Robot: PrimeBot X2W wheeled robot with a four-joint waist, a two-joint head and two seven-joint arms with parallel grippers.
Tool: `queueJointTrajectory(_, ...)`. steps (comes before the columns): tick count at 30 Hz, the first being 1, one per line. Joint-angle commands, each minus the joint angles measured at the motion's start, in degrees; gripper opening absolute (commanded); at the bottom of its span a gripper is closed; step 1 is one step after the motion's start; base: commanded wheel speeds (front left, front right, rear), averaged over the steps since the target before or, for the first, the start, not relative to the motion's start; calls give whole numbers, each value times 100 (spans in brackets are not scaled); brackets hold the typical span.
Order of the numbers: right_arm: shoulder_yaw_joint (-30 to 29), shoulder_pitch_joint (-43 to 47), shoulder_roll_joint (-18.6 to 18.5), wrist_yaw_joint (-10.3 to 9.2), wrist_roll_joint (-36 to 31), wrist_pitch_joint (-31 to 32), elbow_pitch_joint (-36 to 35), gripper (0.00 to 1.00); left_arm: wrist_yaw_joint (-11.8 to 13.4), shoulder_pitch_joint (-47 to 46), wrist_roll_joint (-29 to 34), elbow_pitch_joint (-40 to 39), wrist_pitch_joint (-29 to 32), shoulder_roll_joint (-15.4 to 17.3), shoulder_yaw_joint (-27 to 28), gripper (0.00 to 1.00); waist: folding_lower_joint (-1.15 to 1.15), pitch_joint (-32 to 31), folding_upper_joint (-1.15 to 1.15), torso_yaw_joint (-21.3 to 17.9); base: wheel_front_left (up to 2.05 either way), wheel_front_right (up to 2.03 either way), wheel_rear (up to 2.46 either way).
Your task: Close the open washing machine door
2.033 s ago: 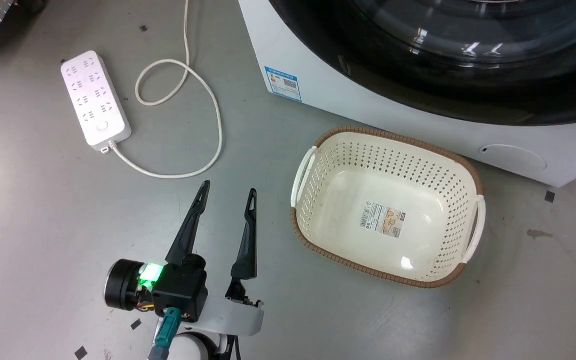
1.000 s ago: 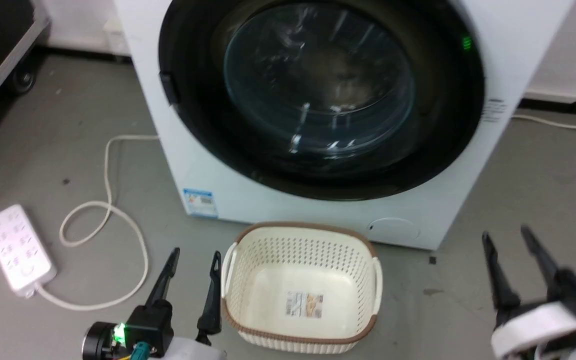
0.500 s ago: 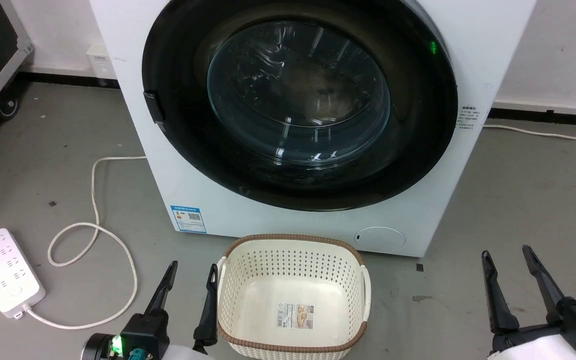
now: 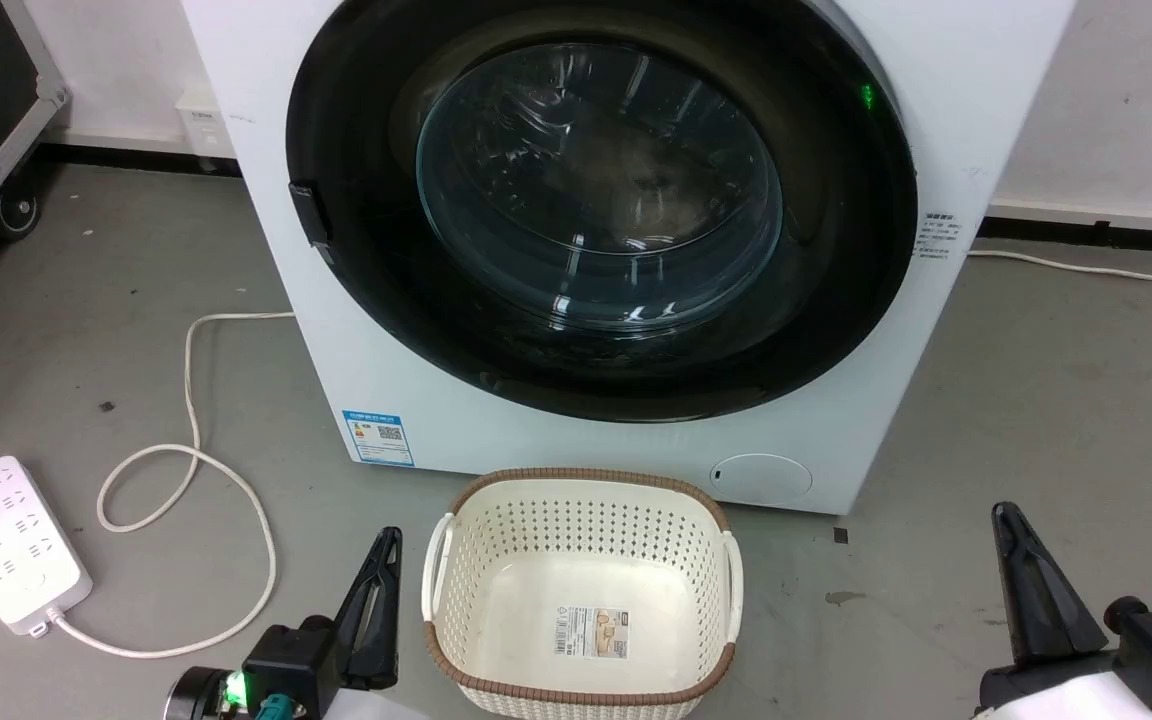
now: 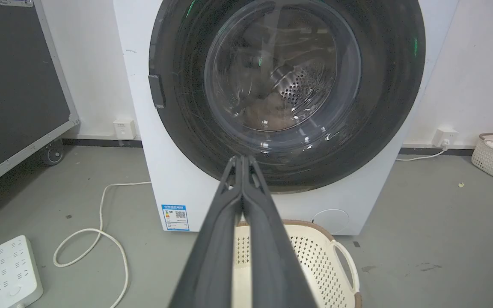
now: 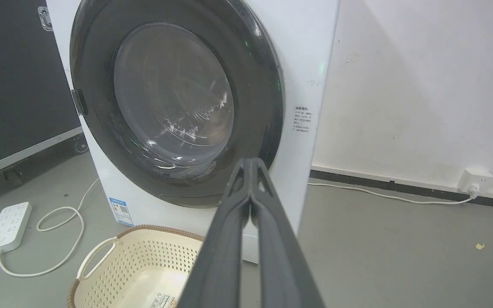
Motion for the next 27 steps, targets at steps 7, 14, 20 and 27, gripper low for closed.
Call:
queueJointTrajectory(7,45,-33,4,-1,-22,106,-25,0,11,-24,55,-48,98,-10,71,0,0,5,0,5,0,0,0)
queueJointTrajectory(14,89,-56,6,-1,-37,212,-40,0,17,-39,97,-87,203,-17,127,0,0,12,0,10,0,0,0)
queueJointTrajectory(20,119,-71,8,-1,-47,283,-51,0,22,-49,125,-113,273,-21,165,0,0,16,0,14,0,0,0)
queueJointTrajectory(27,153,-89,10,-2,-59,365,-63,0,27,-61,158,-143,355,-26,209,0,0,21,0,19,0,0,0)
